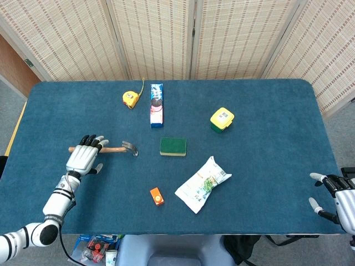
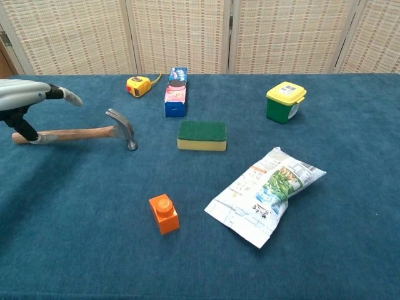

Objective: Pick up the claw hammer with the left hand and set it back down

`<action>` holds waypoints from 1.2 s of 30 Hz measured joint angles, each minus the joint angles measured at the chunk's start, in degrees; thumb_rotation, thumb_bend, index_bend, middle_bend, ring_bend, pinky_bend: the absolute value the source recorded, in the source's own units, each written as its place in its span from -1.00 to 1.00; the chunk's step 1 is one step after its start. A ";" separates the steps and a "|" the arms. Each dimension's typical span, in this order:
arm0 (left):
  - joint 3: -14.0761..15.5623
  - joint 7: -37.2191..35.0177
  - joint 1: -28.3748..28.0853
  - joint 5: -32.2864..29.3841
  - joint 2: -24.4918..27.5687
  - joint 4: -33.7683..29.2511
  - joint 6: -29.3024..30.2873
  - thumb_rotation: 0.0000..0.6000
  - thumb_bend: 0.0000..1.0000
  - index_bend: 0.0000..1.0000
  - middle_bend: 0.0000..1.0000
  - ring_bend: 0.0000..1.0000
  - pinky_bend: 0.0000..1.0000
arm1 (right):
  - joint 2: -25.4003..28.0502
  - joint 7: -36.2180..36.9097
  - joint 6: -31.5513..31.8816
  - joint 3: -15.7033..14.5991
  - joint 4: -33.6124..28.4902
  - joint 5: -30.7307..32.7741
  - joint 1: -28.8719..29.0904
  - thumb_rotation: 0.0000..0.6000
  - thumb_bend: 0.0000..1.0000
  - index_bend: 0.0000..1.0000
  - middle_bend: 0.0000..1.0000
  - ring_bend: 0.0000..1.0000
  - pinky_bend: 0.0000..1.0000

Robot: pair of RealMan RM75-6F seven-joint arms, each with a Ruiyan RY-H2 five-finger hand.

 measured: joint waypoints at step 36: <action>4.80 9.08 -15.59 -24.13 -10.52 14.32 -4.94 1.00 -0.12 -0.41 -0.36 -0.84 -1.00 | 0.05 -0.11 -1.17 0.10 0.04 1.73 -0.53 1.00 -0.43 -0.46 -0.15 -0.47 -0.44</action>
